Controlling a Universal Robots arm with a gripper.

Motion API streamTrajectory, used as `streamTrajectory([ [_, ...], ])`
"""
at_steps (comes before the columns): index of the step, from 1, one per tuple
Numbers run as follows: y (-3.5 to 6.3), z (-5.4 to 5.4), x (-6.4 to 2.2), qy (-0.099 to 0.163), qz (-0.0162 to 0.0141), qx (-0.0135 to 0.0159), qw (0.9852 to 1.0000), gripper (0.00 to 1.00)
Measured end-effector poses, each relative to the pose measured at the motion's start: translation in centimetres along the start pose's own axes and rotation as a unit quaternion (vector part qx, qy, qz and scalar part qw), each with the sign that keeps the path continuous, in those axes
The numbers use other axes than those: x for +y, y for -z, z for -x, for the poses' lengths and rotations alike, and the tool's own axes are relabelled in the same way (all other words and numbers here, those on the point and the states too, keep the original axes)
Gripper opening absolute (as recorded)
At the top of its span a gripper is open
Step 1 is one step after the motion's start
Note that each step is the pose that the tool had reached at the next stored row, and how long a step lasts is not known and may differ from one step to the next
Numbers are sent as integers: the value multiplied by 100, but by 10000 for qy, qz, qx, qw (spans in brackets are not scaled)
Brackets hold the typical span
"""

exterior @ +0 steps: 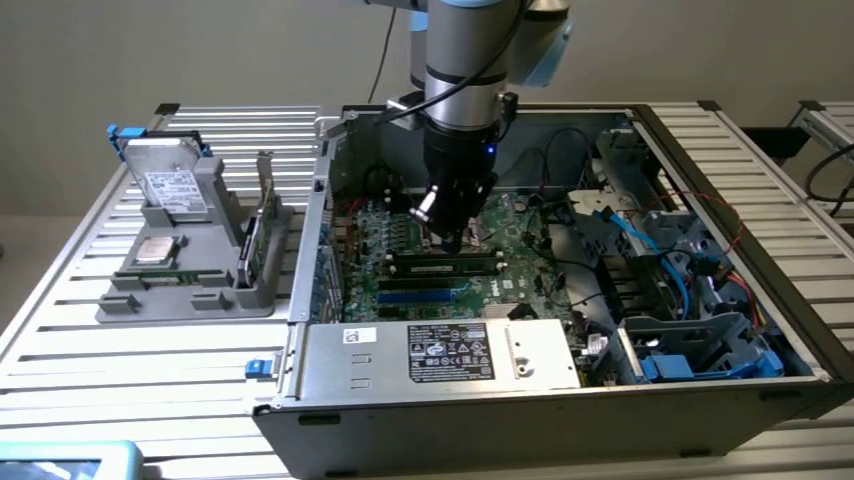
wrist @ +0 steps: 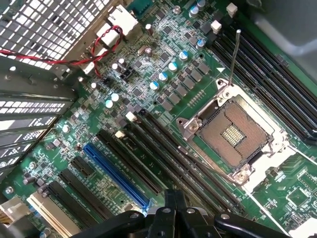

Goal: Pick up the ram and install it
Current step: 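Press down the ram until it locks into place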

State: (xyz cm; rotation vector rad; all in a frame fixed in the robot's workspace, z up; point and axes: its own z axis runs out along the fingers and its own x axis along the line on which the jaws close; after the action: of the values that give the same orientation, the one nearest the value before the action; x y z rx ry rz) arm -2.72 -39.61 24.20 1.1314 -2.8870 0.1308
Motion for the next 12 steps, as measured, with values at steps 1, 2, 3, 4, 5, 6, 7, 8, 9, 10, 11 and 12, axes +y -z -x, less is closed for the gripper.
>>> streamTrajectory([
  [1,0,0,0,-46,-5,-6,10000,11],
  [2,0,0,0,-93,-11,-13,10000,11],
  [3,0,0,0,-138,-17,-19,9999,11],
  [4,0,0,0,-183,-23,-26,9998,11],
  [5,0,0,0,-228,-28,-32,9997,11],
  [6,0,0,0,-273,-33,-37,9996,11],
  [7,0,0,0,-323,-37,-42,9995,11],
  [8,0,0,0,-373,-40,-45,9993,11],
  [9,0,0,0,-422,-43,-48,9991,11],
  [10,0,0,0,-472,-46,-51,9989,11],
  [11,0,0,0,-521,-48,-54,9986,11],
  [12,0,0,0,-569,-50,-57,9984,11],
])
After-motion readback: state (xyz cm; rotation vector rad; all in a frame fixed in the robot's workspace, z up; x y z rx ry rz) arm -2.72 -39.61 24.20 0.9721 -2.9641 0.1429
